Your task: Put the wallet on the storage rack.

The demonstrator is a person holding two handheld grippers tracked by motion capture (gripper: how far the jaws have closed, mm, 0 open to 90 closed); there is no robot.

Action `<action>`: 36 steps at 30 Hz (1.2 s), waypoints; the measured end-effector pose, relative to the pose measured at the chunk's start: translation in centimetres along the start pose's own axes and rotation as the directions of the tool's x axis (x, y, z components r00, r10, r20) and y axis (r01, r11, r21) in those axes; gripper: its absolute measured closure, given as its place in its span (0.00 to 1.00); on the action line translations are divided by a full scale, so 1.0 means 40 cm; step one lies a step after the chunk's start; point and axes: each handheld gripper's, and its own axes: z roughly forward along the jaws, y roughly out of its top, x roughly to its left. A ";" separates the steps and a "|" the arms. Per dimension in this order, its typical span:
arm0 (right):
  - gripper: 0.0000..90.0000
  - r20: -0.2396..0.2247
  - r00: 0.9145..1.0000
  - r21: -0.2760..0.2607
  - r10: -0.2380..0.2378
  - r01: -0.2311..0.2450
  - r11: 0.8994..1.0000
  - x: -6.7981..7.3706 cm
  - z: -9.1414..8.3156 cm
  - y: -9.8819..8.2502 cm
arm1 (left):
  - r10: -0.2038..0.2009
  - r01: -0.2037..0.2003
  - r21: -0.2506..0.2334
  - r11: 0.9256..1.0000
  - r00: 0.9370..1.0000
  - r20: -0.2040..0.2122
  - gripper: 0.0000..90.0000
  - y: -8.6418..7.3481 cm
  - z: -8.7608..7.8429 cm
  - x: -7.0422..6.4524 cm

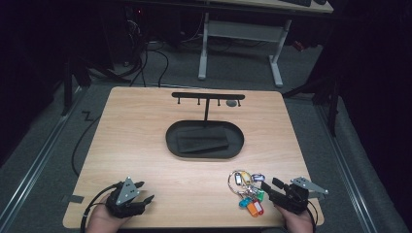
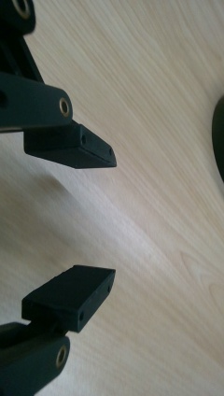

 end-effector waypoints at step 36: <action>0.35 0.084 0.956 0.246 -0.280 0.253 0.936 0.150 0.071 0.052 | -0.037 0.043 -0.077 0.996 0.996 0.086 0.38 0.008 -0.018 0.052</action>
